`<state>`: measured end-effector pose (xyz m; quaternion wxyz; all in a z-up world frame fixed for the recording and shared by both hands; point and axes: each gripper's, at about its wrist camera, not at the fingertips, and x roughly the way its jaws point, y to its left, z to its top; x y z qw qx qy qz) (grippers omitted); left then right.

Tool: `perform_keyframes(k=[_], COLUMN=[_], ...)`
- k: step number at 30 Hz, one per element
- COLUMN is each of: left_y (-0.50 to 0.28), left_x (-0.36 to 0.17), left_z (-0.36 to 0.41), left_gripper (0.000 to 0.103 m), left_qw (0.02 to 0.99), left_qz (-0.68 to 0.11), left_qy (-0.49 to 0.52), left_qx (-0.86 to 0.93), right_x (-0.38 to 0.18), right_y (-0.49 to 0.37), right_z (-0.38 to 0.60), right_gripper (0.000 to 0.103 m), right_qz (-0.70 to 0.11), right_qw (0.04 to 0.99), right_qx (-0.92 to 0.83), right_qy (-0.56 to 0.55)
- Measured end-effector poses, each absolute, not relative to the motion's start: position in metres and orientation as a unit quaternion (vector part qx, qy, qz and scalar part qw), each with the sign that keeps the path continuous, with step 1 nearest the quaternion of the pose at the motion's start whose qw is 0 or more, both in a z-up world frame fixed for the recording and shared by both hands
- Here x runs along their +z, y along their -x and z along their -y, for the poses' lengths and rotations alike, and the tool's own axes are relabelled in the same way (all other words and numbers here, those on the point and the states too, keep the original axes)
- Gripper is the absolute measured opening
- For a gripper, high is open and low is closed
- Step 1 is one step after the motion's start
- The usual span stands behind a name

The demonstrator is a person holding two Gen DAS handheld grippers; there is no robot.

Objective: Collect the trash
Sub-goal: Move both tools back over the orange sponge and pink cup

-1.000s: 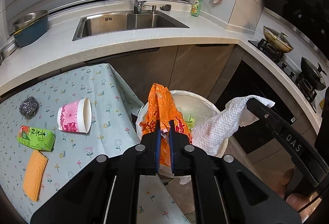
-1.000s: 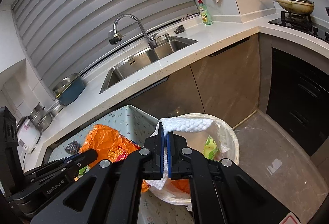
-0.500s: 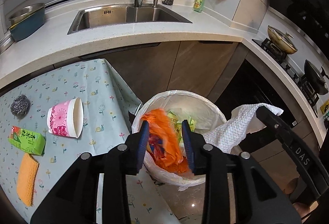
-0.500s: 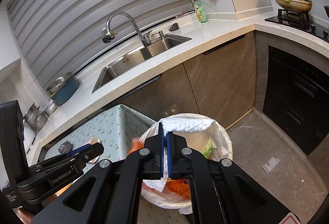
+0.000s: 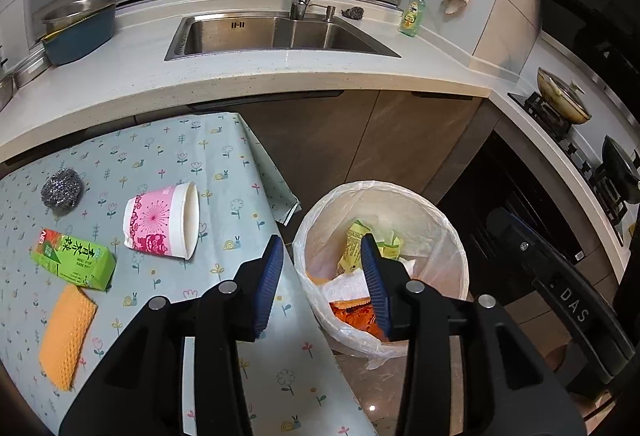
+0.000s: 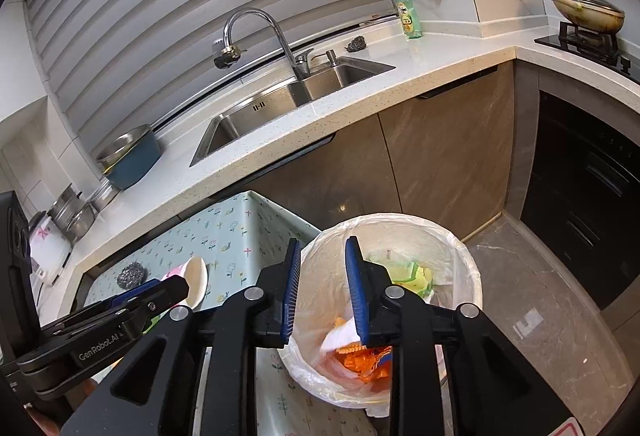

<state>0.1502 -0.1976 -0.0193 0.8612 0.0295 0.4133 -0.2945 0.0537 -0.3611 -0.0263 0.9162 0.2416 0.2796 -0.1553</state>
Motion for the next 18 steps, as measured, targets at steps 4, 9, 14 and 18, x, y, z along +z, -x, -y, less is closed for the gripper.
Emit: perform_keyframes(k=[4,9,14,18], left_y=[-0.149,-0.148,-0.151,-0.152], left_x=[-0.019,-0.018,-0.019,-0.022], left_z=[0.186,0.169,0.144,0.121], left_gripper=[0.038,0.039,0.047,0.047], left_qw=[0.864,0.868,0.875,0.879], left_qz=[-0.412,-0.412,-0.411,-0.412], left_qy=[-0.025,-0.020,-0.014,-0.012], left_qx=[-0.287,-0.275,-0.256,-0.241], right_x=[-0.024,-0.021,-0.020,-0.021], right_y=[-0.056,-0.062,-0.068,-0.075], right_z=[0.353,0.336,0.314,0.293], right_gripper=[0.024,0.025,0.031,0.031], right_qz=[-0.280,-0.287,-0.290,-0.297], right_qw=[0.917,0.920,0.923,0.925], right_qx=[-0.148,-0.132,-0.115,-0.098], right_qy=[-0.241,-0.232,-0.226,-0.217])
